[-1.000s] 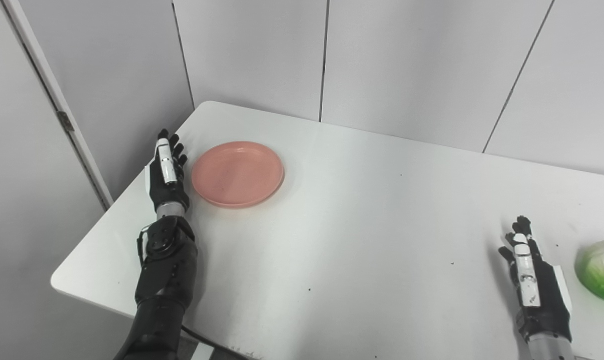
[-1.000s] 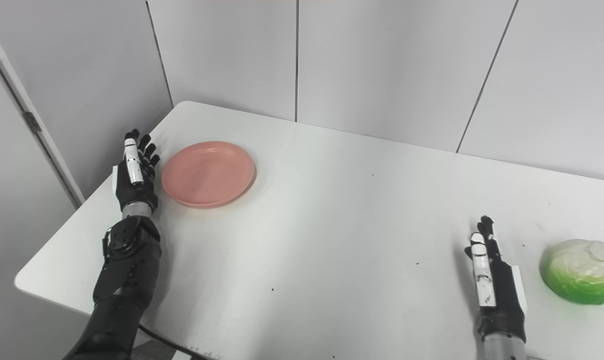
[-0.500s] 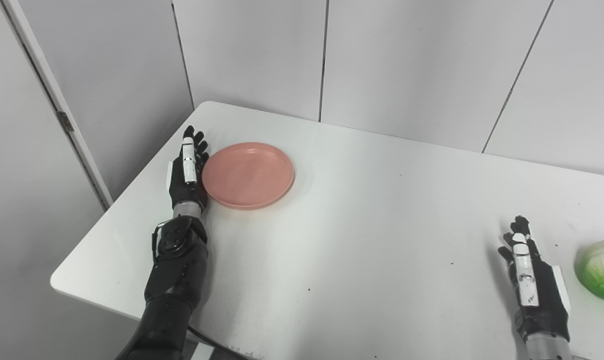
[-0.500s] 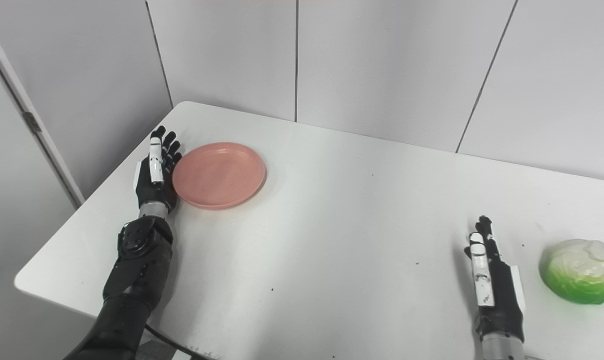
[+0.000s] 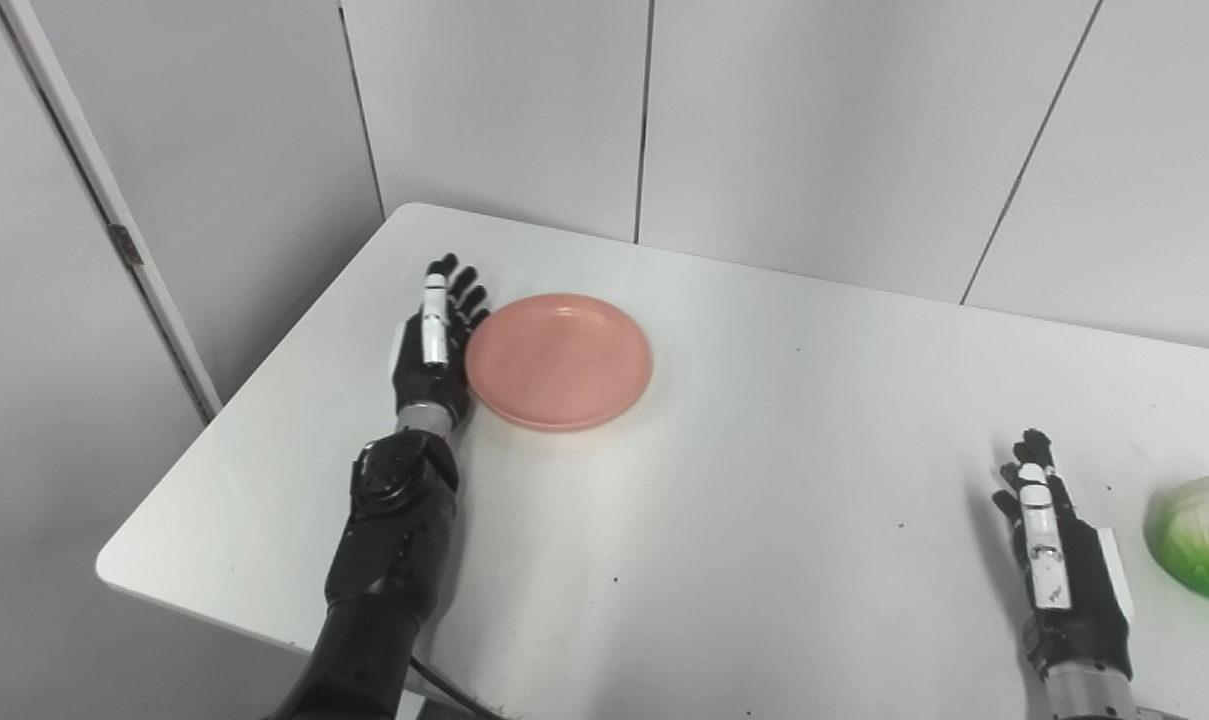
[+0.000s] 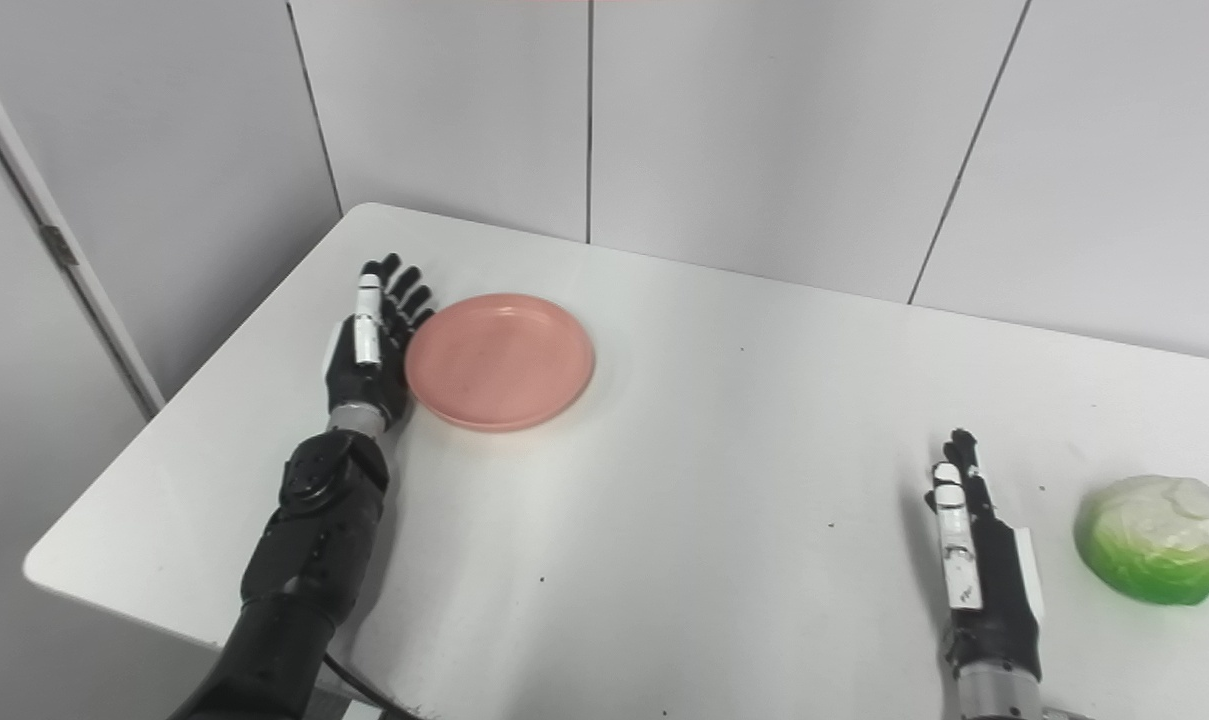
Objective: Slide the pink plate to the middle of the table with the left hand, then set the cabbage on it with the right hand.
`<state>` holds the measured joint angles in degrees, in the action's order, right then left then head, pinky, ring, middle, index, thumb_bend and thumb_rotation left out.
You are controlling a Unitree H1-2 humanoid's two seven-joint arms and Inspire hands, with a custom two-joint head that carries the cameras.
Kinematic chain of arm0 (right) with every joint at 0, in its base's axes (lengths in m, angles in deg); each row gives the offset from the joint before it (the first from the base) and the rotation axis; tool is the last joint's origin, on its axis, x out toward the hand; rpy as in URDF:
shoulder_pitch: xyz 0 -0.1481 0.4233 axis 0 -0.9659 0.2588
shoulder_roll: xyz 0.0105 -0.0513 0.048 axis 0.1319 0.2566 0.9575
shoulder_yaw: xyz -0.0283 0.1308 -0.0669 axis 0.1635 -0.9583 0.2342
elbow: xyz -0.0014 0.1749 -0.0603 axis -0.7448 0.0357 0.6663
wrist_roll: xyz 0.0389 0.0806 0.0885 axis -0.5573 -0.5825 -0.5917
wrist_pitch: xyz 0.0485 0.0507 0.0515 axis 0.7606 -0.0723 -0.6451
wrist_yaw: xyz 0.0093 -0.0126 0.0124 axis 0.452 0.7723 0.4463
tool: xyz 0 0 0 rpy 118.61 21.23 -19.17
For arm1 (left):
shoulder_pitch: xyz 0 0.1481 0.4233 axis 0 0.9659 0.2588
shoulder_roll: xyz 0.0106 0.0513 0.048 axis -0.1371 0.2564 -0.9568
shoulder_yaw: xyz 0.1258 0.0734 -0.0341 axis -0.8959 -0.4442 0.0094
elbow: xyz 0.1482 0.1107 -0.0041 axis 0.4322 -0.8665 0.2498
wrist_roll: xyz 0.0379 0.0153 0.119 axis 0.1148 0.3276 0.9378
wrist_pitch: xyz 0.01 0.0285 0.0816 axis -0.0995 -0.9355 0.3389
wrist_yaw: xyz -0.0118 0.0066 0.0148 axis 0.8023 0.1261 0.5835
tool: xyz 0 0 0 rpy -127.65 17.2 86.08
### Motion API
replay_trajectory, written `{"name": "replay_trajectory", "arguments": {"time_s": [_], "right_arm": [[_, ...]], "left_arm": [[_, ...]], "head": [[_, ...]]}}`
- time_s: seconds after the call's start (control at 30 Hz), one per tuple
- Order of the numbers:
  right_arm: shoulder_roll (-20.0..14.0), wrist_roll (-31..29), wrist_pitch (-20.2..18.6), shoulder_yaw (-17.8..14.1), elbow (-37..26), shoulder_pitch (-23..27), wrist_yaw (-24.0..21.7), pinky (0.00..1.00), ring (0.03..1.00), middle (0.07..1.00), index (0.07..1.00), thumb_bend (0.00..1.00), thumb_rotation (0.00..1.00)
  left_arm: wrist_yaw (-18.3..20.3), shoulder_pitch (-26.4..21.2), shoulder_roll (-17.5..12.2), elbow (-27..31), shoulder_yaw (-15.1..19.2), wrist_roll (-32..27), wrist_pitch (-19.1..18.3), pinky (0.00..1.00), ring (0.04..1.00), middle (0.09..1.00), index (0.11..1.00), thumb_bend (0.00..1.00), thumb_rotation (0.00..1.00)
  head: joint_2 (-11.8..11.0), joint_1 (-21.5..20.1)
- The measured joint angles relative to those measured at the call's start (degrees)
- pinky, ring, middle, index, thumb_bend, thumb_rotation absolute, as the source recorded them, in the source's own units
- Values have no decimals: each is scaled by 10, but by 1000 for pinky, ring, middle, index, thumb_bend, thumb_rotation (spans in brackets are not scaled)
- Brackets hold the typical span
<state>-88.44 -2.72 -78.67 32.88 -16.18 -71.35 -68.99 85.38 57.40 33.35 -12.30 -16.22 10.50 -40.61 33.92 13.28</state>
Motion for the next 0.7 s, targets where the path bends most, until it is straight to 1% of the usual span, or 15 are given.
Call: {"name": "replay_trajectory", "arguments": {"time_s": [0.07, 0.2, 0.27, 0.33, 0.4, 0.47, 0.53, 0.6, 0.67, 0.7], "right_arm": [[1, 2, 0, 1, 0, 0, 2, 969, 949, 962, 956, 172, 1000], [2, 8, -1, 2, -1, 0, 5, 956, 947, 957, 953, 177, 1000], [4, 10, -1, 2, -1, 0, 7, 951, 944, 953, 951, 183, 1000], [6, 13, -1, 3, -1, 0, 11, 952, 945, 952, 953, 191, 1000], [8, 19, -1, 4, -1, 0, 14, 953, 945, 953, 956, 200, 1000], [11, 24, -3, 5, -1, 0, 17, 950, 944, 952, 957, 208, 1000], [16, 26, -5, 6, -3, 0, 21, 964, 952, 958, 963, 217, 1000], [18, 27, -6, 7, -3, 0, 21, 968, 953, 959, 964, 219, 1000], [19, 29, -6, 7, -3, 0, 22, 966, 953, 958, 963, 221, 1000], [19, 31, -6, 8, -4, 0, 22, 966, 954, 958, 963, 221, 1000]], "left_arm": [[10, 2, 8, 6, -14, 0, -3, 918, 922, 935, 923, 427, 1000], [25, 3, 24, 18, -42, 8, -20, 902, 912, 920, 913, 446, 1000], [28, 3, 33, 28, -51, 9, -34, 908, 919, 927, 919, 451, 1000], [33, 7, 43, 40, -61, 9, -48, 906, 918, 927, 918, 451, 1000], [40, 12, 53, 54, -77, 12, -60, 902, 915, 926, 917, 444, 1000], [45, 19, 64, 65, -88, 16, -67, 911, 914, 926, 920, 445, 1000], [50, 28, 68, 82, -108, 26, -80, 921, 914, 927, 925, 443, 1000], [56, 34, 75, 96, -117, 27, -90, 928, 915, 926, 925, 444, 1000], [61, 39, 80, 109, -125, 27, -102, 937, 918, 925, 922, 444, 1000], [62, 44, 81, 118, -129, 27, -108, 940, 919, 925, 922, 444, 1000]], "head": [[0, 0], [7, -24], [7, -24], [11, -39], [11, -40], [15, -53], [17, -60], [17, -60], [18, -67], [20, -77]]}}
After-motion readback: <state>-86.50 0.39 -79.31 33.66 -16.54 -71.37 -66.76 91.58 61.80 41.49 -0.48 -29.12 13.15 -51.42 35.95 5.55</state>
